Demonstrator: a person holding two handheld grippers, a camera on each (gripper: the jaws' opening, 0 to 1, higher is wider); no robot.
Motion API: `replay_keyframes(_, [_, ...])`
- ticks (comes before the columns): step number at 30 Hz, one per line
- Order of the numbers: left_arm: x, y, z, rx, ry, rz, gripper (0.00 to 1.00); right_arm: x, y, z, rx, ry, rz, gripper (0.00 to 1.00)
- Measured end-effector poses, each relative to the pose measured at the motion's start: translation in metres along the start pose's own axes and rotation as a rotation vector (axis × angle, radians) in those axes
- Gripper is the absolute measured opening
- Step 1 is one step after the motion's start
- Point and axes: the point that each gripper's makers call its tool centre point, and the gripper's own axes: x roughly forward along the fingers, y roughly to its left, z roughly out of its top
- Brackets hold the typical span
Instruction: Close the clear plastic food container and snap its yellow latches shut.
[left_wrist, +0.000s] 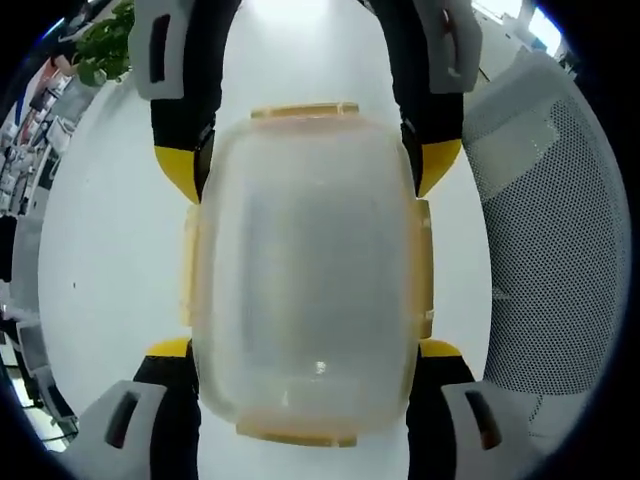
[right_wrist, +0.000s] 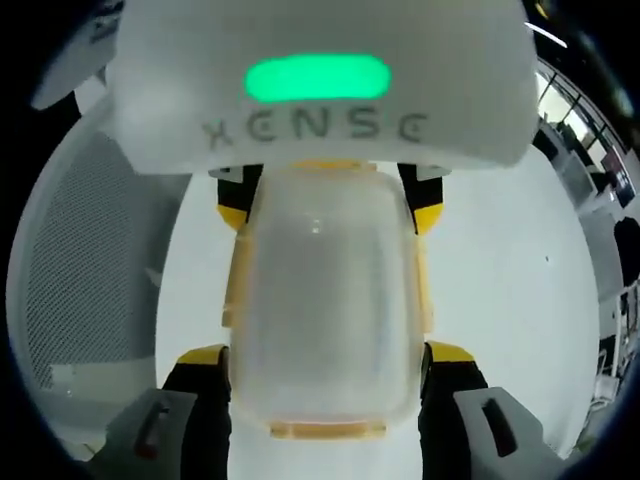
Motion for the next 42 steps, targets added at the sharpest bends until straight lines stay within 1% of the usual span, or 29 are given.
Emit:
replay_keyframes(3, [0.001, 0.001, -0.001, 0.002, 0.014, -0.001, 0.86, 0.0, -0.001, 0.0, 0.004, -0.013, 0.005, 0.78])
replay_keyframes(7, [0.0, 0.002, -0.002, 0.0, 0.012, 0.0, 0.86, 0.002, -0.001, 0.0, 0.001, 0.004, 0.008, 0.78])
replay_keyframes(12, [0.0, 0.002, -0.002, -0.001, 0.017, 0.002, 0.86, 0.001, 0.0, 0.0, 0.0, 0.002, 0.006, 0.78])
replay_keyframes(19, [0.0, 0.002, -0.003, -0.017, 0.006, 0.001, 0.86, 0.003, -0.001, 0.001, -0.007, 0.008, 0.005, 0.78])
replay_keyframes(23, [0.0, 0.002, -0.005, -0.023, -0.001, 0.001, 0.86, 0.004, 0.0, 0.002, -0.008, 0.012, 0.004, 0.78])
replay_keyframes(28, [-0.001, 0.001, -0.009, -0.02, 0.009, 0.0, 0.86, 0.006, 0.0, 0.007, -0.003, 0.015, 0.004, 0.79])
replay_keyframes(35, [-0.004, 0.0, -0.02, -0.024, -0.005, 0.0, 0.86, 0.012, 0.002, 0.017, 0.0, 0.019, 0.012, 0.8])
replay_keyframes(42, [-0.008, -0.003, -0.041, -0.023, -0.013, -0.001, 0.86, 0.02, 0.004, 0.035, 0.001, 0.022, 0.01, 0.8])
